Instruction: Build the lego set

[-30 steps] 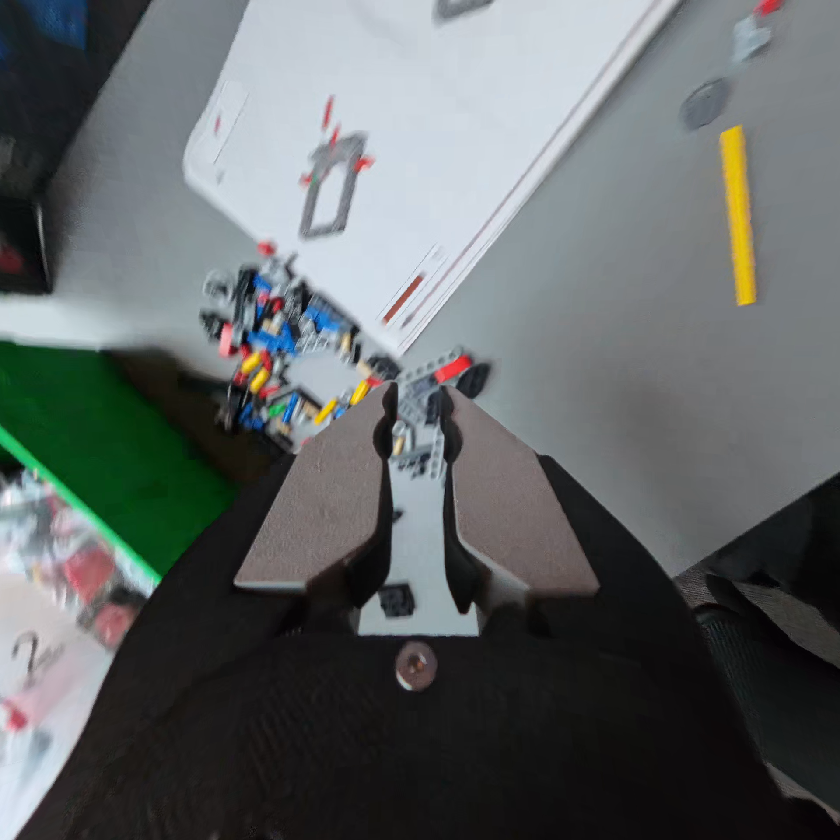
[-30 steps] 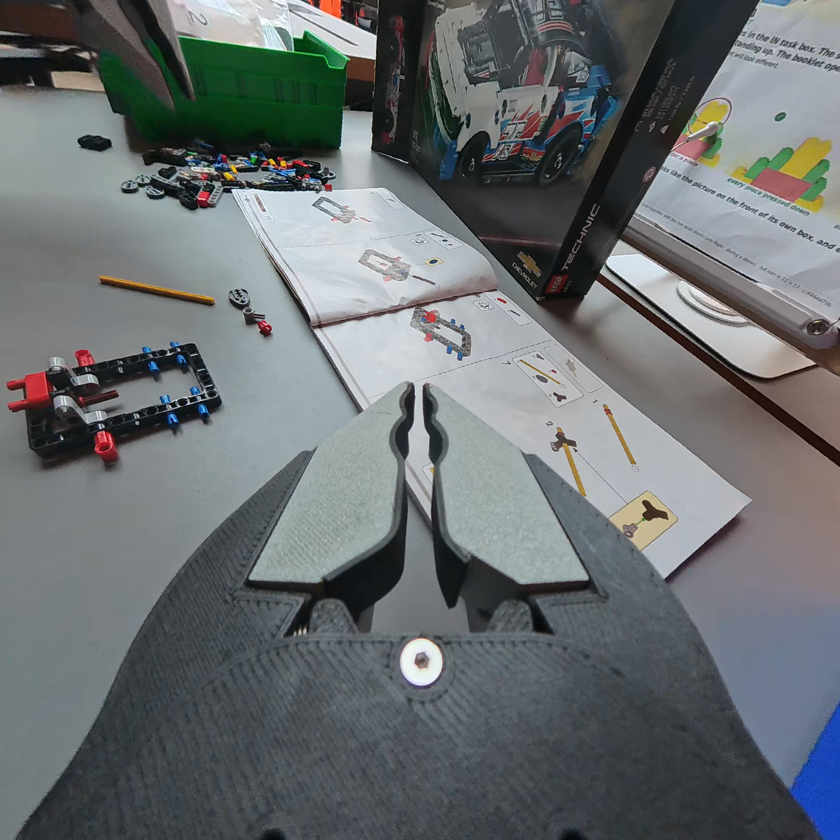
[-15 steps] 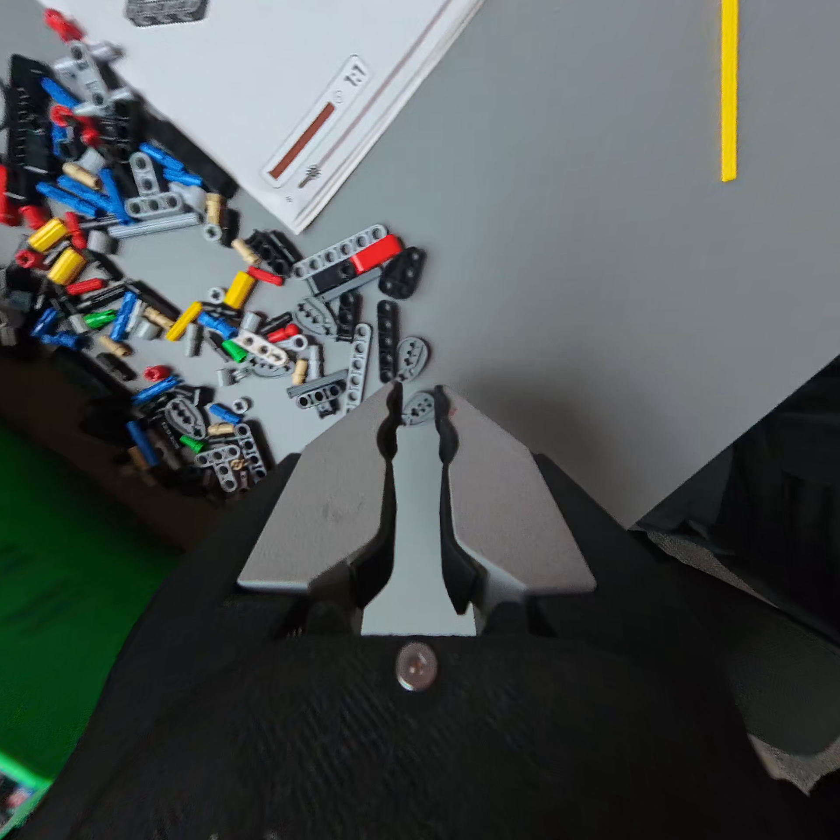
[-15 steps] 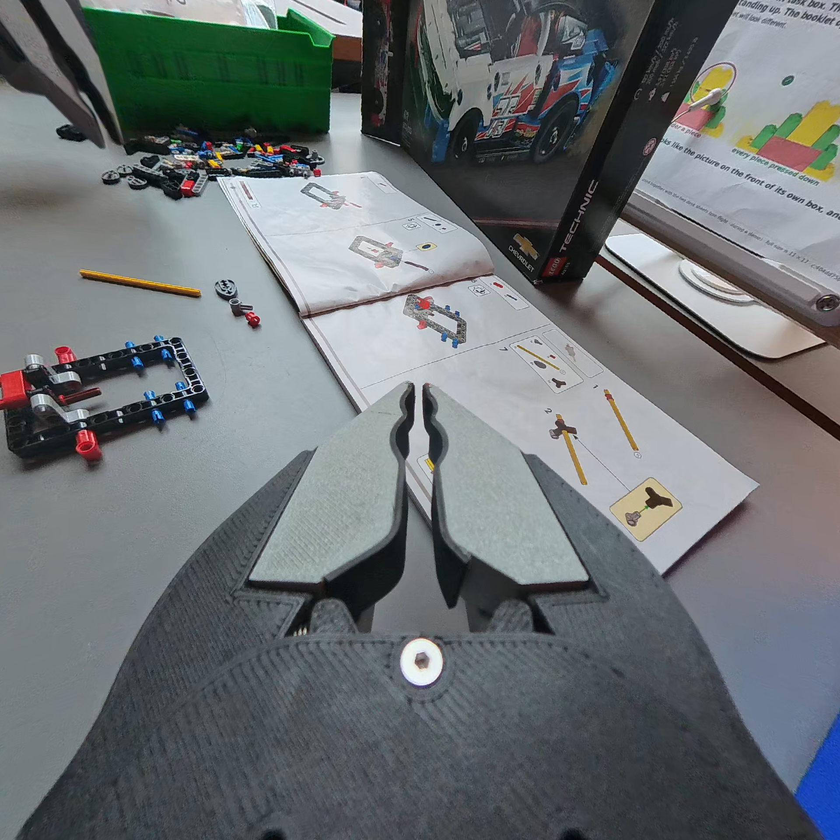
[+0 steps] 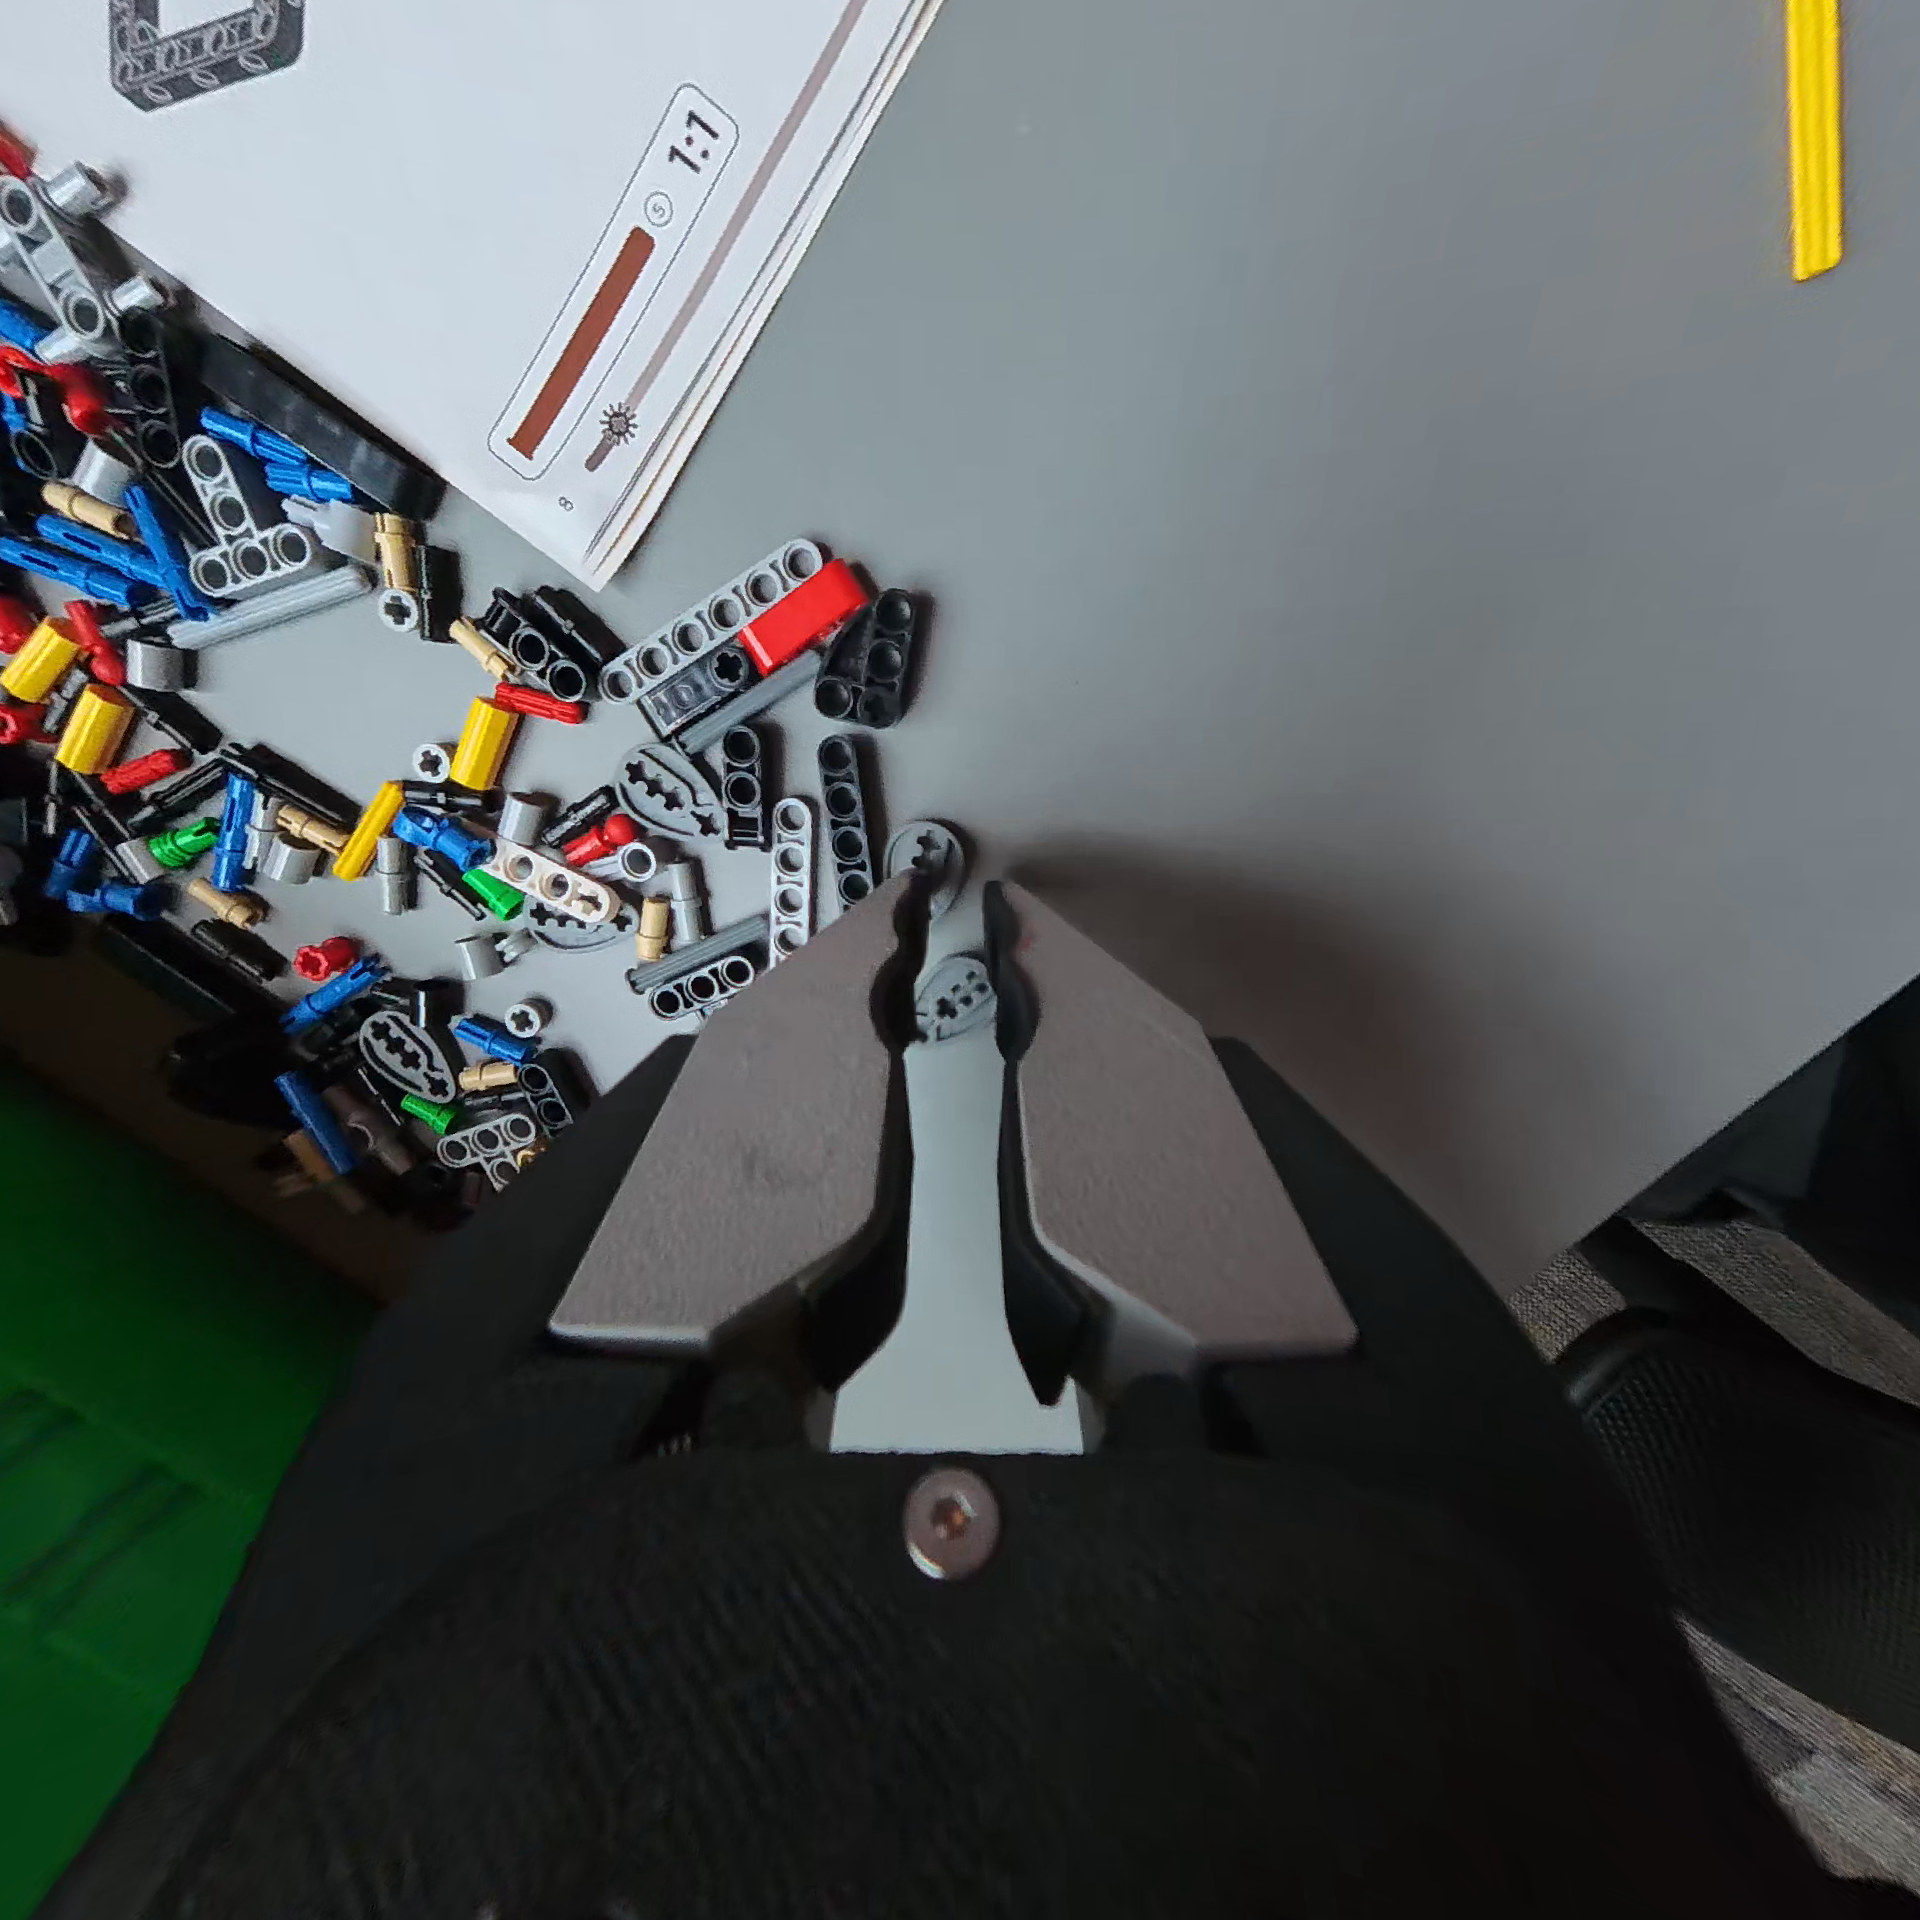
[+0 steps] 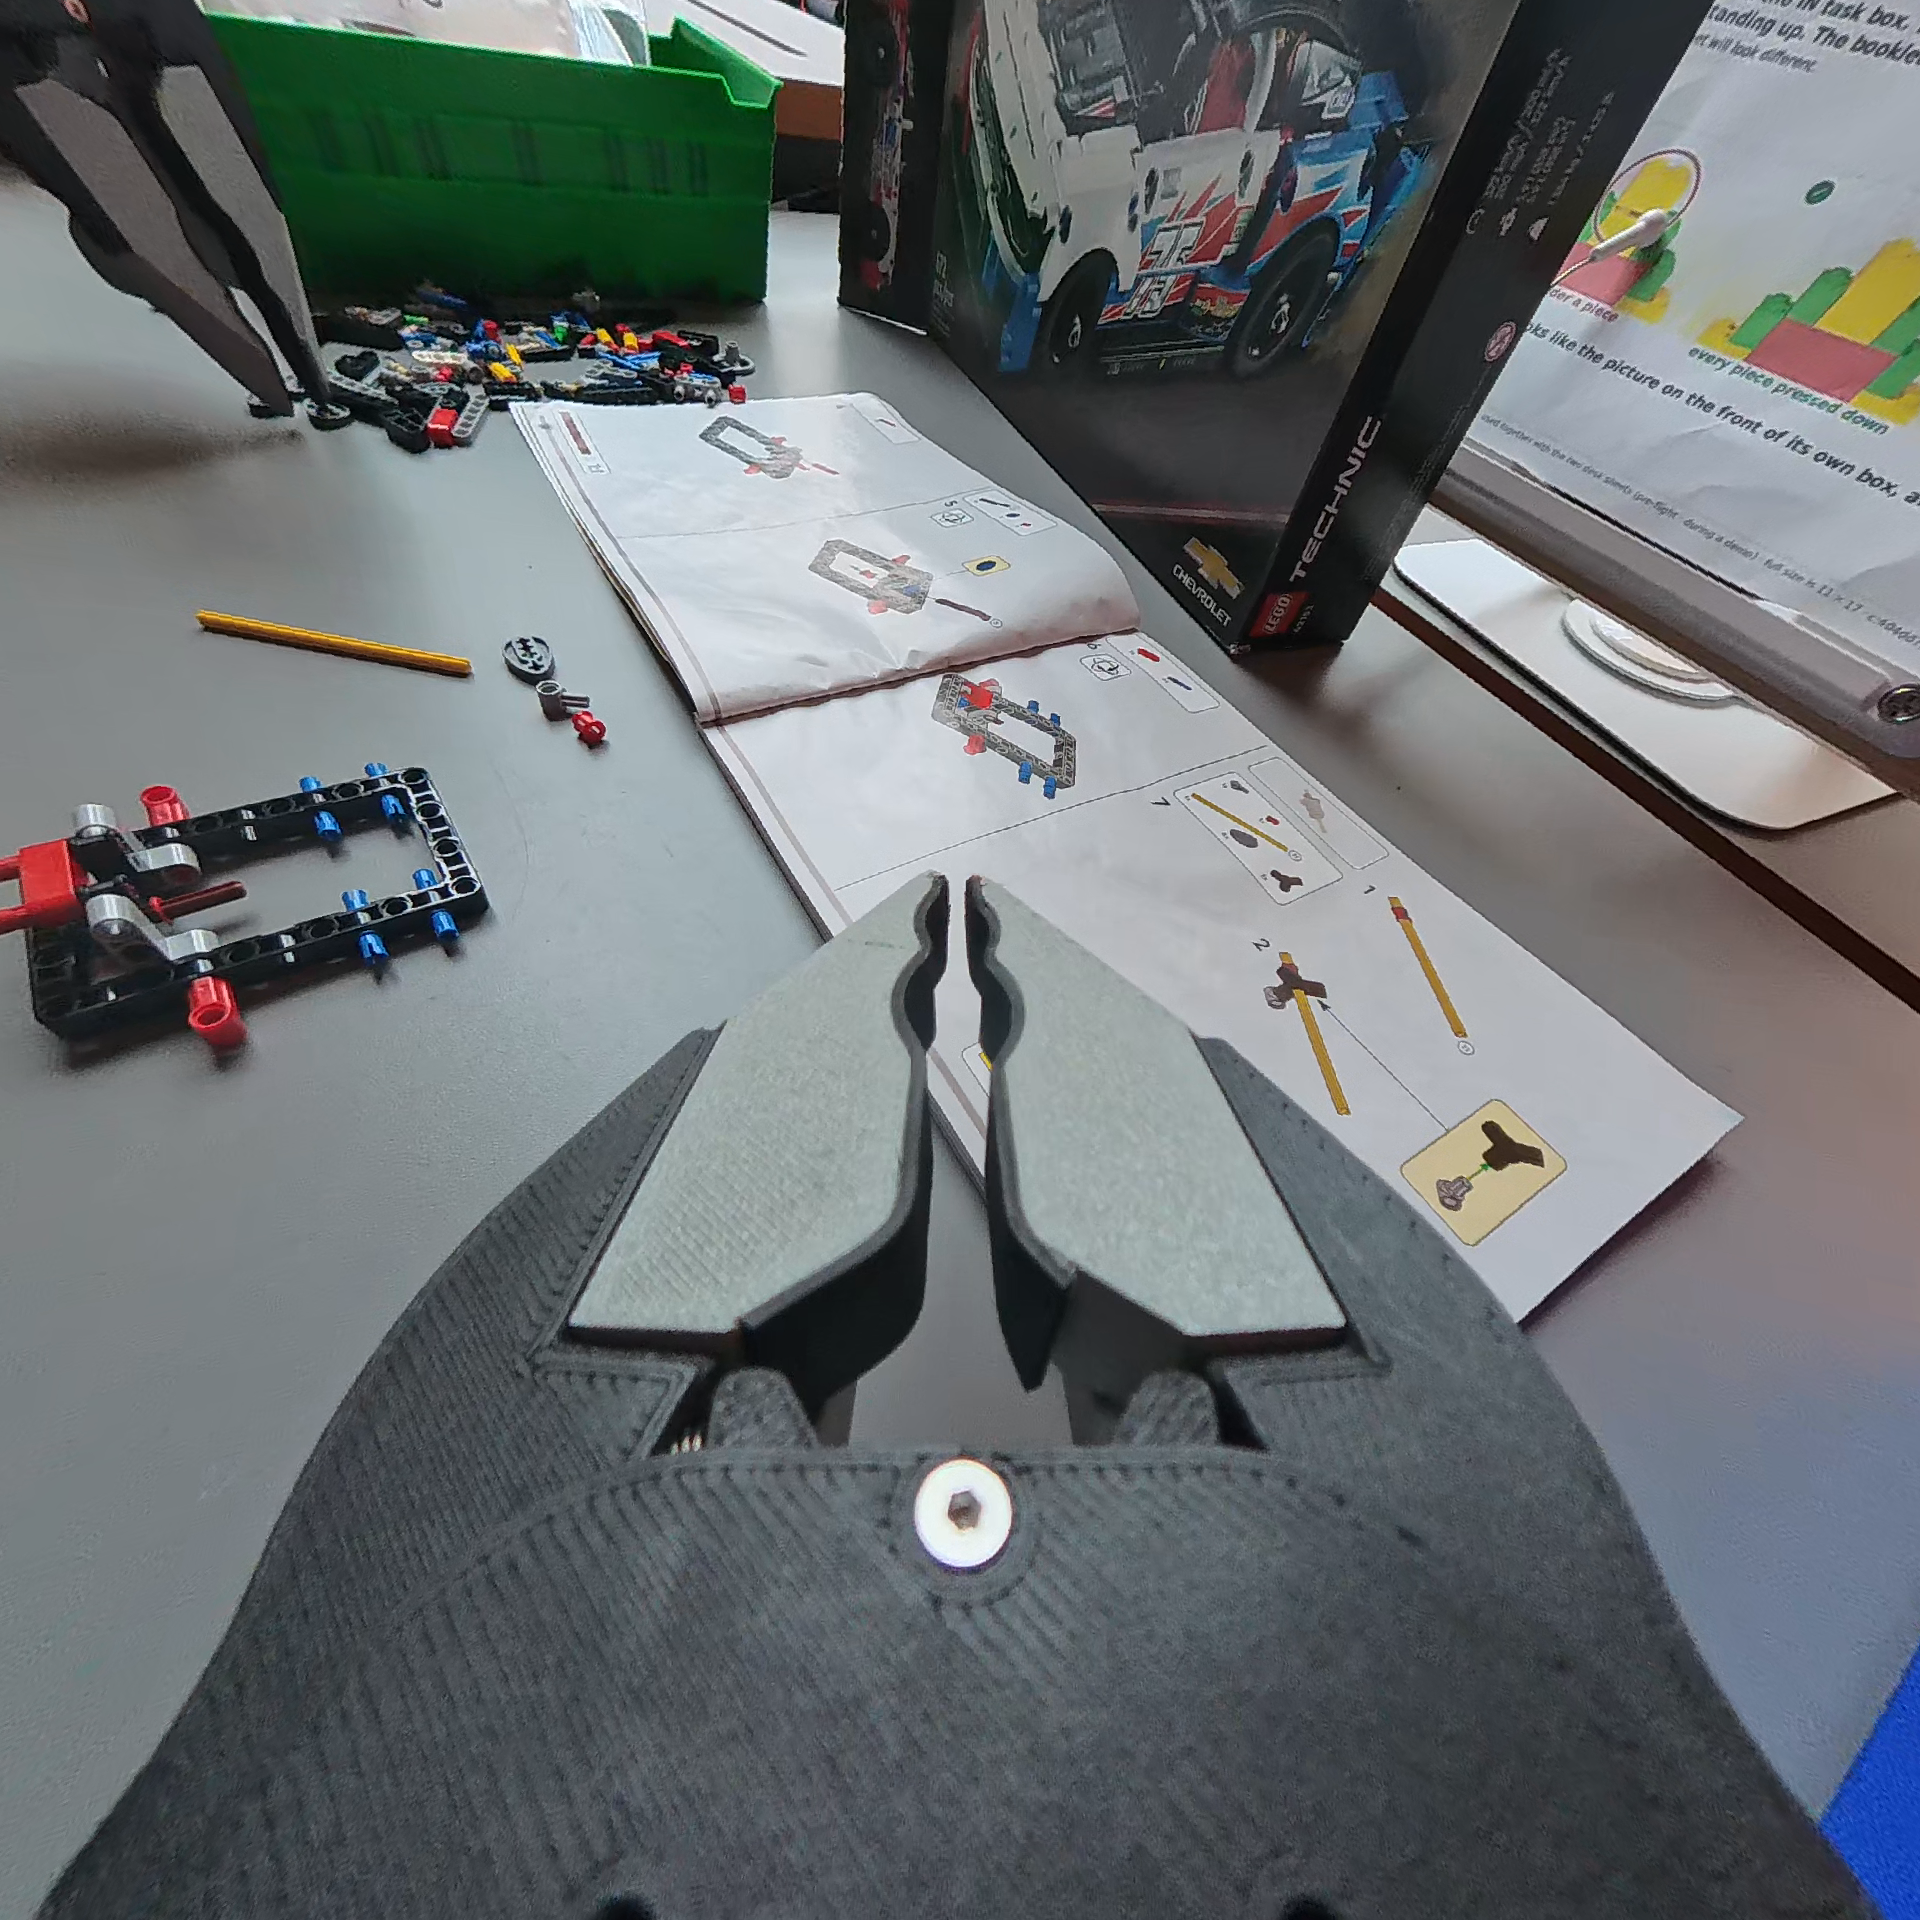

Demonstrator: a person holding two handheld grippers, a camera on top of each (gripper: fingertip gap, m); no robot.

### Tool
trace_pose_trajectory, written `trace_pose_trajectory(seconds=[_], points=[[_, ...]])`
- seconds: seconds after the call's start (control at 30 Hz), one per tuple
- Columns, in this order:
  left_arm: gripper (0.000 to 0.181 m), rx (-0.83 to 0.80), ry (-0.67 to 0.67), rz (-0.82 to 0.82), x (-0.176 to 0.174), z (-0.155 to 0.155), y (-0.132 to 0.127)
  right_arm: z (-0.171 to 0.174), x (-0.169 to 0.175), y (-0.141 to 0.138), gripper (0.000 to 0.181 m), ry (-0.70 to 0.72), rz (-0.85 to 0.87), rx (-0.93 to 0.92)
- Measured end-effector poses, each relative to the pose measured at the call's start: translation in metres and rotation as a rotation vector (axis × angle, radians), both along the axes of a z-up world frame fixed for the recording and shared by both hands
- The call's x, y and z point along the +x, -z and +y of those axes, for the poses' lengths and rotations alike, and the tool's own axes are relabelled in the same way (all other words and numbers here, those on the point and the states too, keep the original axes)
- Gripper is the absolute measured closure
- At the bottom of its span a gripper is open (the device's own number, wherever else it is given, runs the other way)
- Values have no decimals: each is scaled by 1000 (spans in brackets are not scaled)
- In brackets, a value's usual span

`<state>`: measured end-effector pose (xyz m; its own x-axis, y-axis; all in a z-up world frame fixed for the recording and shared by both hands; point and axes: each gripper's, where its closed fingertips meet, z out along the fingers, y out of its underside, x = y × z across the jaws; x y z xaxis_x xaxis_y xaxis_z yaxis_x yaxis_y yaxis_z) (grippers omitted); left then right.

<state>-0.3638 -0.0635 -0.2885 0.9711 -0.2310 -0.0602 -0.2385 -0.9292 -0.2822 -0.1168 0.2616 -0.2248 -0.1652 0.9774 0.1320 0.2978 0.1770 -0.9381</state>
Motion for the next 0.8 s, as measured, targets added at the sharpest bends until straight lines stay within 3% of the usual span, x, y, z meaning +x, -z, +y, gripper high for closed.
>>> trace_pose_trajectory(seconds=[0.2,0.43,0.53,0.8], points=[[180,-3,38,-33,15,6,0,-1,0,-1,181,0,3,3],[174,32,124,-59,43,15,-8,-1,1,-2,181,0,7,4],[172,49,121,-18,35,19,-13,-2,1,-2,181,-5,4,5],[168,6,117,-40,33,17,4,-2,2,-3,181,-3,10,7]])
